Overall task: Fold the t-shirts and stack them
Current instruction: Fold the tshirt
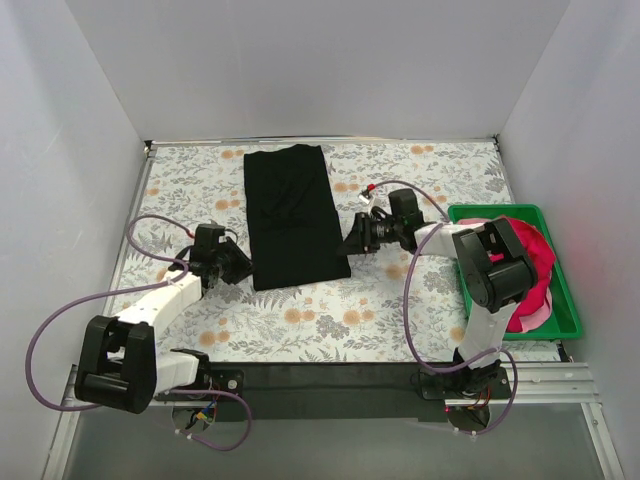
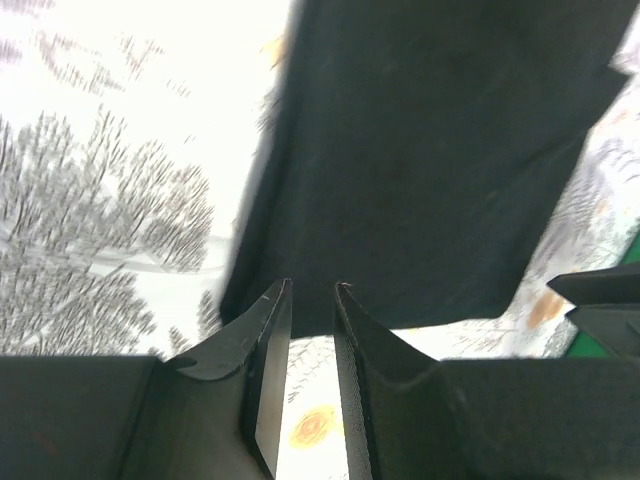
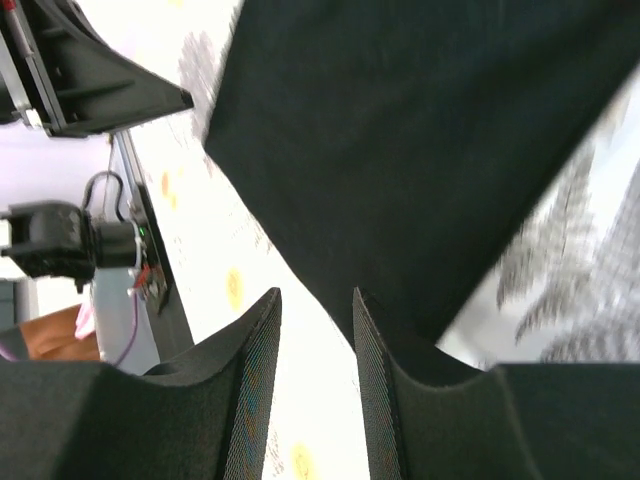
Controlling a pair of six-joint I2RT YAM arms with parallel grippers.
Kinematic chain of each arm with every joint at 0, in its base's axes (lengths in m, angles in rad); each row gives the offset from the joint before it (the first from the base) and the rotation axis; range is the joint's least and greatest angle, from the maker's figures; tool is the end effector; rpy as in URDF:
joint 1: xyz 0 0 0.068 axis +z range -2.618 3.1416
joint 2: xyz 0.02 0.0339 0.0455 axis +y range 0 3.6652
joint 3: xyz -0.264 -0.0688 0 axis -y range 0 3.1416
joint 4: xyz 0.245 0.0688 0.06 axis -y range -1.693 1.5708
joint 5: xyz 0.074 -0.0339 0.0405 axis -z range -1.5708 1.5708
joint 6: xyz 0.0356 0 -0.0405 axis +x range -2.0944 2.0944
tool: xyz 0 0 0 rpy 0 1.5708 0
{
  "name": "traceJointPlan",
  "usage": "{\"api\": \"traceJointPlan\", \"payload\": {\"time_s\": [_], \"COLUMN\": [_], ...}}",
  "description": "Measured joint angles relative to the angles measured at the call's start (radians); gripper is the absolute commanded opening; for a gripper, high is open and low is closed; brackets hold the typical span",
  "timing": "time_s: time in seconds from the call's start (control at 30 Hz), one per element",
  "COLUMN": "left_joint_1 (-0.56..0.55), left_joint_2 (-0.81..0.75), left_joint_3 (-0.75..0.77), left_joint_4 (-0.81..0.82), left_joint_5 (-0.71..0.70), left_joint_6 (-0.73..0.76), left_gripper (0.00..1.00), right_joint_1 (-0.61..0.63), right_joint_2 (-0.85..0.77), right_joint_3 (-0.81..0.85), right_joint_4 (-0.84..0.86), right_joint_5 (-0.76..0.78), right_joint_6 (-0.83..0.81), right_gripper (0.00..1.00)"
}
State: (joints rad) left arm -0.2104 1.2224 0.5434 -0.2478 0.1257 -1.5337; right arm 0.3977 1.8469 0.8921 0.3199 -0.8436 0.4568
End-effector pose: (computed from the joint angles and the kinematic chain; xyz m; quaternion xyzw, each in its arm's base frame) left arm 0.2180 -0.0511 0.1670 -0.5660 0.7592 -0.2801 0.1575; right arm 0.3226 0.1644 0.1443 -0.1605 0.8194 0.5031 0.2231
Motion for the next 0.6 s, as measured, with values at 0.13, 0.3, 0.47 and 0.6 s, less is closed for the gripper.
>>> {"api": "traceJointPlan", "payload": {"time_s": [0.13,0.3,0.47,0.6], "left_joint_1": [0.000,0.014,0.031,0.048], "left_joint_2": [0.051,0.241,0.430,0.527], "left_joint_3": [0.082,0.213,0.336,0.379], "left_joint_4": [0.015,0.066,0.111,0.137], "left_joint_5": [-0.024,-0.041,-0.044,-0.039], "left_joint_6": [0.029,0.046,0.054,0.051], "left_gripper": [0.25,0.25,0.25,0.24], "right_joint_1": [0.000,0.000,-0.008,-0.026], "right_joint_2": [0.034,0.175,0.343,0.450], "right_joint_3": [0.135,0.363,0.508,0.565], "right_joint_4": [-0.011,0.002,0.003,-0.004], "right_joint_5": [0.015,0.046,0.083,0.105], "right_joint_6": [0.022,0.066,0.113,0.146], "right_gripper": [0.36,0.36,0.36,0.36]}}
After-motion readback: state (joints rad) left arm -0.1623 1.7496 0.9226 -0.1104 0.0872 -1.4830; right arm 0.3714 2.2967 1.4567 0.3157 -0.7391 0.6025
